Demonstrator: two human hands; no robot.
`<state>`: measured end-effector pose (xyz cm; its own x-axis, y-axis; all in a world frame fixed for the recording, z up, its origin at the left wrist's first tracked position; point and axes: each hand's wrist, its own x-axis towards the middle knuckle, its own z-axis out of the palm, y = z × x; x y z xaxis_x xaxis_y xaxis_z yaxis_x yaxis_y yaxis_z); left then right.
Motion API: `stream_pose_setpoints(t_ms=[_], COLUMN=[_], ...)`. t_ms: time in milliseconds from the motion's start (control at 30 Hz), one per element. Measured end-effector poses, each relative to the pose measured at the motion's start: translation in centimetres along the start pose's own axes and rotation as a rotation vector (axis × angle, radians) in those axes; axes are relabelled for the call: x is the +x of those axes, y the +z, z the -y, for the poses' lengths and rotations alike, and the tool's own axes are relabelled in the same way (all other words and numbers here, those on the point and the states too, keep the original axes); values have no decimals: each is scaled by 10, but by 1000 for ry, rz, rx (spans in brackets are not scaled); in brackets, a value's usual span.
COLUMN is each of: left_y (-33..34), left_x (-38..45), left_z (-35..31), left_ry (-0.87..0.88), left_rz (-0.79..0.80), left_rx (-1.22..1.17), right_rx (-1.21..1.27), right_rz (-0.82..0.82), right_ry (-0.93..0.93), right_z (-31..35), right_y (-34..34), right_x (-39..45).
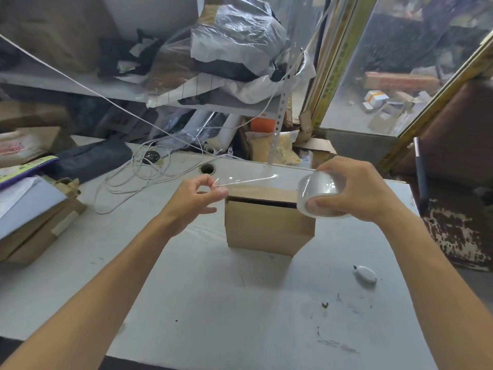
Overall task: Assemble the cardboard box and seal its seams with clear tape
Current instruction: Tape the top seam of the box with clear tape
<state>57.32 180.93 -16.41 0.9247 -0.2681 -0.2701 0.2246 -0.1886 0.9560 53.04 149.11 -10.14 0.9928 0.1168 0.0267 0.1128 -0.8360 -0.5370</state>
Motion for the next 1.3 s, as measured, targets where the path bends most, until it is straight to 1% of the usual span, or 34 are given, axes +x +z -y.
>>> stream_pose_setpoints(t_ms=[100,233,367,467,633,767,933,1033,1200,1300], left_y=[0,-5,-8,-4,1,-3,-5,-6,-4,-4], left_x=[0,3,4,1,4,3,3,4,7,8], left_z=[0,6,9,6,8,5,7,9,9,10], left_ry=[3,21,30,55,73,64,67,61,37,18], left_rz=[51,93,119,143,103,136,181,207,186,169], left_rx=[32,11,-13,17,-4,-20,-49,-63,-69,-116], right_rx=[-33,-62,-200,-296,-322,-284,-176,-43,166,257], right_rz=[22,24,68,87,93,105,87,53,-39,-37], right_ry=[26,29,17,18,22,15,10,30,100,156], right_z=[-4,-6,-7,-4,-1,-6,-19,-23,-43,-55], right_y=[2,10,16,9,0,8,12,14,20,21], right_x=[-8,-15,-21,-23,-18,-14,-15,-18,-33,-38])
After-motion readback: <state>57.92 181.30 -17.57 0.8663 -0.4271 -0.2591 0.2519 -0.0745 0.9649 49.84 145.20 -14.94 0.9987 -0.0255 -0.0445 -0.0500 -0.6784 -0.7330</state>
